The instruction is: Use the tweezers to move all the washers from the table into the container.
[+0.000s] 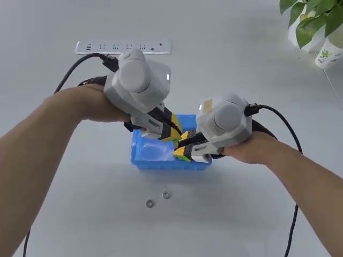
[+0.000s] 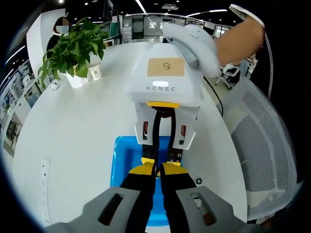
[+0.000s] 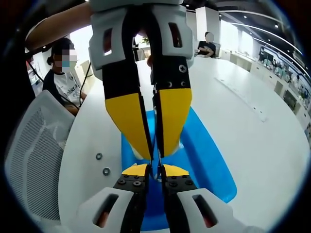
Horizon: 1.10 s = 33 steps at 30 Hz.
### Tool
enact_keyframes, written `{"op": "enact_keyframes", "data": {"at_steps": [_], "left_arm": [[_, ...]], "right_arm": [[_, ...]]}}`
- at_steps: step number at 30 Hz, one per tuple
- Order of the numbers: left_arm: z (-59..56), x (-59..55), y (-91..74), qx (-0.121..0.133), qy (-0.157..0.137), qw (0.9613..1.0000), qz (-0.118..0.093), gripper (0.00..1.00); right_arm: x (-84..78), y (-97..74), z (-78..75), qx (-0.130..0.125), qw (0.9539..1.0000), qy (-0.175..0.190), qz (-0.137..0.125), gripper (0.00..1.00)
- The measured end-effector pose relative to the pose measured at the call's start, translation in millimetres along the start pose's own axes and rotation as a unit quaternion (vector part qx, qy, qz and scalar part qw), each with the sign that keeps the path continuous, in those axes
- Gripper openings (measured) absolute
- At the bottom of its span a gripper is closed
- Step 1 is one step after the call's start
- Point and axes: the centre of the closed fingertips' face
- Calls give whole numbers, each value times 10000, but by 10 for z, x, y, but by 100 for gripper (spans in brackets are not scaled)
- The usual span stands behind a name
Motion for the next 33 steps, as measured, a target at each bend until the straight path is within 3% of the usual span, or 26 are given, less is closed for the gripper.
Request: {"op": "enact_keyframes", "data": {"at_steps": [15,33], "left_arm": [[-9,73,-104,88,77,9999,2,7],[-149,254,-308,238,144,9996,-86,7]], "right_arm": [[100,-73,7,-87,9999,-98,-93,12],[292,-264,151,-249,9991,-271,-234,12]]}}
Point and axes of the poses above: the centre of the closed fingertips' face, and the gripper's own axes: y roughly forward along the fingers, z roughly to its left, x roughly out of its top, and after that the axes turned 5 degrees about x, right-handed
